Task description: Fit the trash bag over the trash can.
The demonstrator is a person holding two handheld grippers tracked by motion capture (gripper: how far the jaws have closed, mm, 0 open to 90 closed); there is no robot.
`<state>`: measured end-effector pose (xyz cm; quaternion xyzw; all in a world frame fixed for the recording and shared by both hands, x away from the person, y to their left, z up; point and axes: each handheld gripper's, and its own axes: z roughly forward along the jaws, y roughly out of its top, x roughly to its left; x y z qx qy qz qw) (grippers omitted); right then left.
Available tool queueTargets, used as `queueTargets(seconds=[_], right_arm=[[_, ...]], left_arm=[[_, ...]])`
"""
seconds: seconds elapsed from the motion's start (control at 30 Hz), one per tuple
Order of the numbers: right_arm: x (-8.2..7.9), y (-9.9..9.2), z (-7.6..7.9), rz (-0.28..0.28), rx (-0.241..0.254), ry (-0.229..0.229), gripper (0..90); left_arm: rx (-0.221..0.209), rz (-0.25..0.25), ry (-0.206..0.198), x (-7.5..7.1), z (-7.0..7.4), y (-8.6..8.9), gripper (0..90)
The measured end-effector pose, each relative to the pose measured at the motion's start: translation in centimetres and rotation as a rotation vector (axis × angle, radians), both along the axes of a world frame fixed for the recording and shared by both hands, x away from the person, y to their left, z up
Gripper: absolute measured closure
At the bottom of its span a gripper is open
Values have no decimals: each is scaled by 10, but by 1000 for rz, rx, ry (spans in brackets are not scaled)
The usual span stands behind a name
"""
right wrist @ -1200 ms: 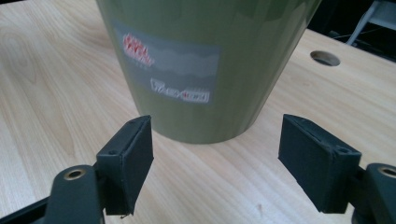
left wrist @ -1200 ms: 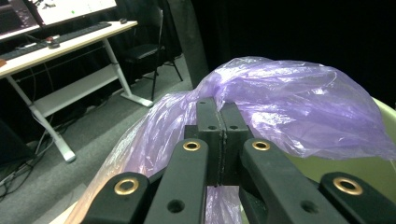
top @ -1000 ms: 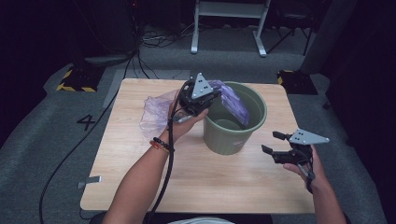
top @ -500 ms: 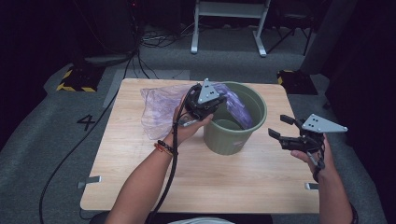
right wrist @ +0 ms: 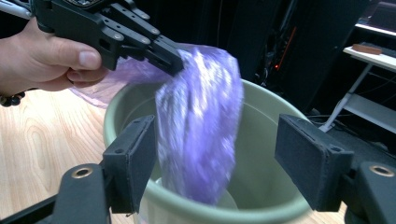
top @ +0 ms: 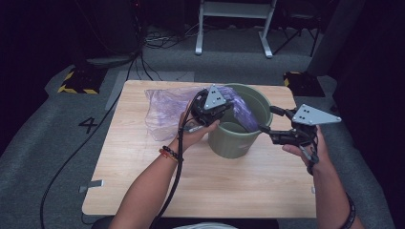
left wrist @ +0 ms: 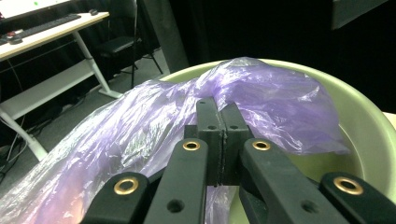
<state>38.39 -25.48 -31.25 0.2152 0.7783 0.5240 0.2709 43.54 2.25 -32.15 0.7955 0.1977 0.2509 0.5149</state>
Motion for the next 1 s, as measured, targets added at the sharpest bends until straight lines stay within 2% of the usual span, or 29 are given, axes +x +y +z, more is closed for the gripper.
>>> queueTargets(seconds=[0.23, 0.37, 0.53, 0.57, 0.6, 0.63, 0.67, 0.77, 0.87, 1.0], right_arm=[[11, 21, -2, -4, -47, 37, 306], [16, 29, -6, -14, -69, 50, 366], [19, 34, -10, -13, -85, 60, 565], [20, 36, -12, -5, -96, 62, 649], [20, 36, -12, -5, -96, 62, 649], [20, 38, -13, 4, -99, 60, 738], [20, 38, -13, 4, -99, 60, 738], [20, 41, -14, 15, -110, 58, 827], [21, 41, -15, 12, -111, 57, 871], [23, 38, -16, 2, -103, 64, 890]], left_arm=[[10, -19, -2, -5, -2, -6, 893], [12, -31, -3, -7, -3, -7, 892], [13, -46, -1, -10, -4, -8, 890], [14, -48, -1, -11, -4, -8, 890], [14, -50, -2, -11, -4, -8, 890], [12, -53, 1, -12, -4, -8, 888], [12, -54, 0, -12, -4, -9, 888], [8, -64, 4, -13, -4, -8, 878], [2, -76, 11, -14, -4, -7, 821], [-27, -58, 41, -18, -1, 1, 629]])
